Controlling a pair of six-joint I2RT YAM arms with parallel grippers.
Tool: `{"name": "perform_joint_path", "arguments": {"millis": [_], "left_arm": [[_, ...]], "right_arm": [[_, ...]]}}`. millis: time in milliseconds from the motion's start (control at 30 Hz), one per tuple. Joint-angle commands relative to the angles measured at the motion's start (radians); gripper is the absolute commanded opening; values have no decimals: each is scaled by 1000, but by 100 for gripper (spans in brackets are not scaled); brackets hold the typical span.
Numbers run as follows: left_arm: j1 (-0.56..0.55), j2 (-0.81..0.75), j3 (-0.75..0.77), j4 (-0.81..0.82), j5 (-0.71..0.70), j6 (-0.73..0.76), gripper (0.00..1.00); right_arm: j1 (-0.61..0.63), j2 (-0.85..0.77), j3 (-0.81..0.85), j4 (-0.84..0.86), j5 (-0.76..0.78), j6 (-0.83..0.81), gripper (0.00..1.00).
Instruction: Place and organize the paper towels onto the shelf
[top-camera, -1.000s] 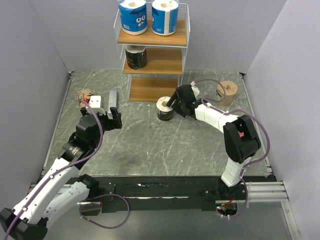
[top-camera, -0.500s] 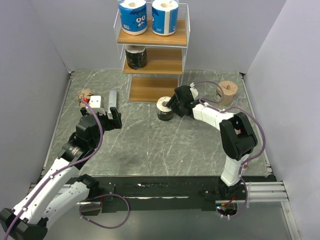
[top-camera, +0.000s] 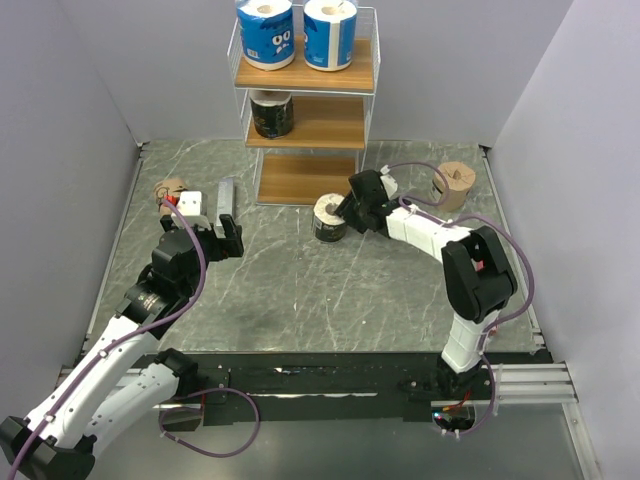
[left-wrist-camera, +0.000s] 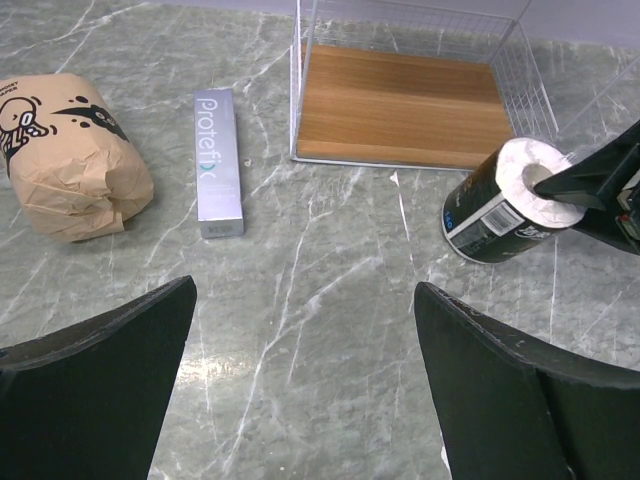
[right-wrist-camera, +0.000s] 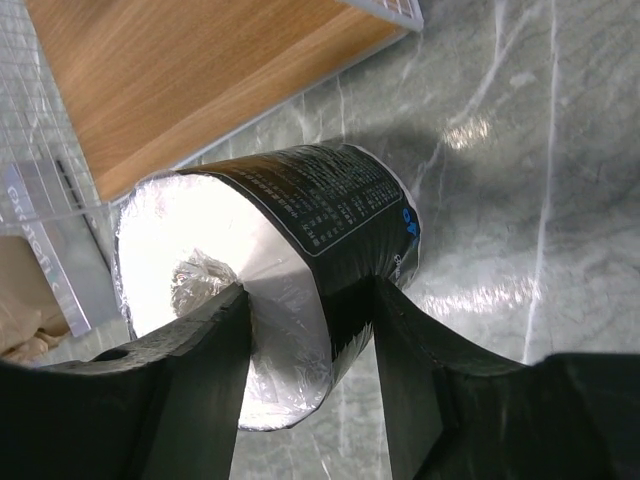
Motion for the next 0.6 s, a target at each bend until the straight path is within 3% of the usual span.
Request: {"name": "perform_joint_path", "arguments": {"millis": [0, 367, 567], "left_arm": [[1, -9, 26, 35, -19, -10, 97], [3, -15, 28, 33, -21, -10, 96], [3, -21, 26, 32, -21, -10, 97]], "right_arm": [[16, -148, 14, 12, 24, 6, 41], [39, -347, 58, 61, 89, -4, 40], [45, -343, 168, 69, 135, -24, 41]]}}
